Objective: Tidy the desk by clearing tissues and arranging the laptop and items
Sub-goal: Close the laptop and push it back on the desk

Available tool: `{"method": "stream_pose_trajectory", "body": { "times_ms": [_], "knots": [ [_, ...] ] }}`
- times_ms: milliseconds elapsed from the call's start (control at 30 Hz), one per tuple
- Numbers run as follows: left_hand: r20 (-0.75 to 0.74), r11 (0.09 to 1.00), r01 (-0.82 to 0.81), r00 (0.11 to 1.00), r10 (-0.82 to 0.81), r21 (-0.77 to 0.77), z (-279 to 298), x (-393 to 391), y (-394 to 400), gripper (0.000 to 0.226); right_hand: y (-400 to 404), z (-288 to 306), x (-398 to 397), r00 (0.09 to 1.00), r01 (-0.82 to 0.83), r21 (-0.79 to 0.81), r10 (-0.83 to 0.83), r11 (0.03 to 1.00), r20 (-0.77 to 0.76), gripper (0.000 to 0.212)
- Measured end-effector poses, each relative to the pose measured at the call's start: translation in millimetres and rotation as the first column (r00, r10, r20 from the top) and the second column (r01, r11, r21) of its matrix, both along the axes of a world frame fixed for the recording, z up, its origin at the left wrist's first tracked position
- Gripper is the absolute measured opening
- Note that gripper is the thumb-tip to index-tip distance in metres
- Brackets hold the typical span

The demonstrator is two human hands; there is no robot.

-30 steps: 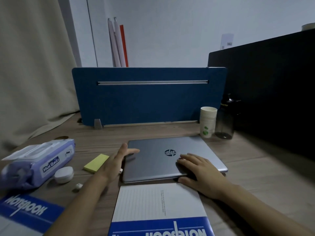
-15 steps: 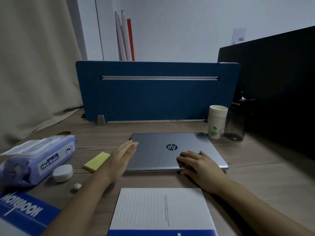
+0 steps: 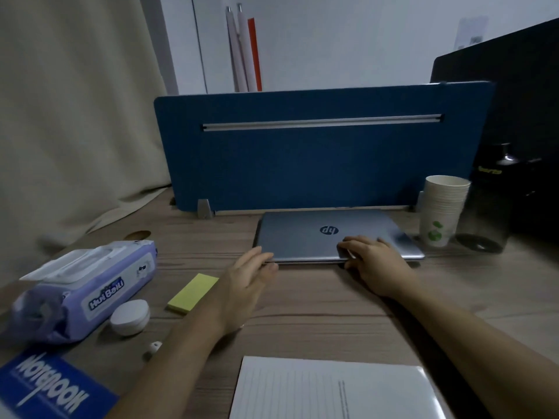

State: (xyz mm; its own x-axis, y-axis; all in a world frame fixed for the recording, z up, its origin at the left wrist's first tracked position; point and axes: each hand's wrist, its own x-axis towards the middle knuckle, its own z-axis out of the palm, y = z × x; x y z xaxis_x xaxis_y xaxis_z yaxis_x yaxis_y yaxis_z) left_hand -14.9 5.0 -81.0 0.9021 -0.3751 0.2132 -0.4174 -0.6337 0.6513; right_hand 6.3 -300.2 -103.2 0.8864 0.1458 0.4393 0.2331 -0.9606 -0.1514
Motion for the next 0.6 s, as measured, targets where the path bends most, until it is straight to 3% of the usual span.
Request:
{"method": "stream_pose_trajectory", "body": {
  "times_ms": [367, 467, 600],
  "knots": [
    [0.041, 1.000, 0.017, 0.999, -0.018, 0.023, -4, 0, -3, 0.077, -6, 0, 17, 1.000, -0.011, 0.031, 0.011, 0.999, 0.005, 0.036],
    [0.078, 1.000, 0.018, 0.997, -0.020, 0.026, 0, -2, -3, 0.073, -5, 2, 9, 0.999, -0.035, 0.115, 0.032, 0.993, 0.022, 0.026],
    [0.125, 1.000, -0.012, 0.992, 0.011, 0.011, 6, -7, 0, 0.047, -3, 6, -12, 0.998, -0.061, 0.303, 0.068, 0.951, -0.015, 0.025]
  ]
}}
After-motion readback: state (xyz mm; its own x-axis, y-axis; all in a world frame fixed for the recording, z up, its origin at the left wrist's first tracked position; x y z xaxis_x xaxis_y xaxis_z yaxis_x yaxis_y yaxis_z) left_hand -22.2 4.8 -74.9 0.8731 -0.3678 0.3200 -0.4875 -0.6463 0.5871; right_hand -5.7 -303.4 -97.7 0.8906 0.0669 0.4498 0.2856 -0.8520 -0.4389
